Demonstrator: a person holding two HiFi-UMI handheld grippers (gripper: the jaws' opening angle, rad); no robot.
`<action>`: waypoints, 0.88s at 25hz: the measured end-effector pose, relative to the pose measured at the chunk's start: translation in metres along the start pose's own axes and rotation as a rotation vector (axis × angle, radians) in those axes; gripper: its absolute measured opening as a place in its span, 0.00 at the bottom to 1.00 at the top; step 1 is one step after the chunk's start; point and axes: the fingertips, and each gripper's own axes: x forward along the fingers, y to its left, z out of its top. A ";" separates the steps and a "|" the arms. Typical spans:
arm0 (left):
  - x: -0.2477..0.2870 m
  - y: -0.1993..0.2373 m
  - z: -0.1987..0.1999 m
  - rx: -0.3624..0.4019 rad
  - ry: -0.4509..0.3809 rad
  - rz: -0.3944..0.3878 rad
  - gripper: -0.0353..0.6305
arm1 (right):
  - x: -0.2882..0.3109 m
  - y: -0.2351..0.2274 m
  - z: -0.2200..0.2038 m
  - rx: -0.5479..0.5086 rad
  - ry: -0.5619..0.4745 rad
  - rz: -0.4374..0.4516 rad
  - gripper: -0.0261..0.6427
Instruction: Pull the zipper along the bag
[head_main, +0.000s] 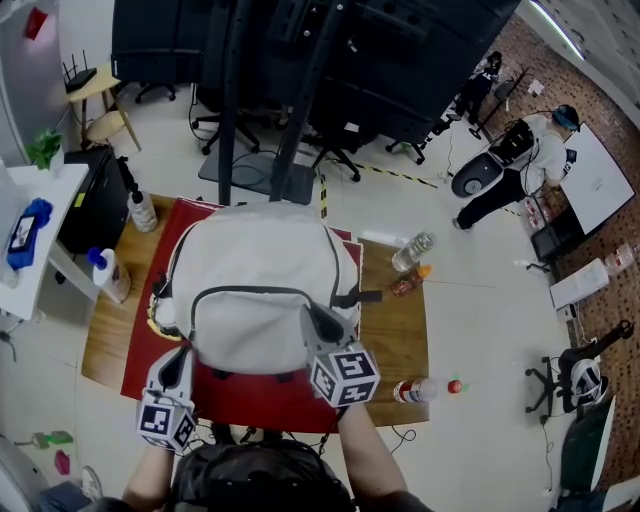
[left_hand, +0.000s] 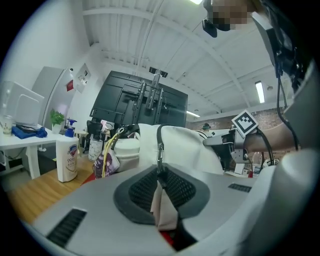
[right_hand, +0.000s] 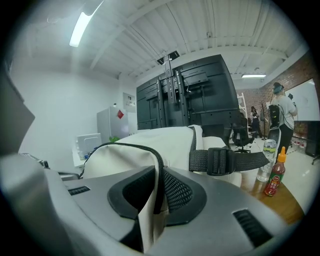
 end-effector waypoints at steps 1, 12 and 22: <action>-0.001 0.000 0.001 0.001 0.000 0.004 0.13 | -0.001 0.000 0.000 -0.001 -0.003 0.000 0.11; -0.001 -0.005 0.009 0.051 0.014 0.039 0.14 | -0.010 0.002 0.004 -0.024 -0.036 -0.010 0.12; 0.004 -0.016 0.006 0.059 0.042 0.053 0.29 | -0.011 0.012 -0.004 -0.077 0.014 0.006 0.27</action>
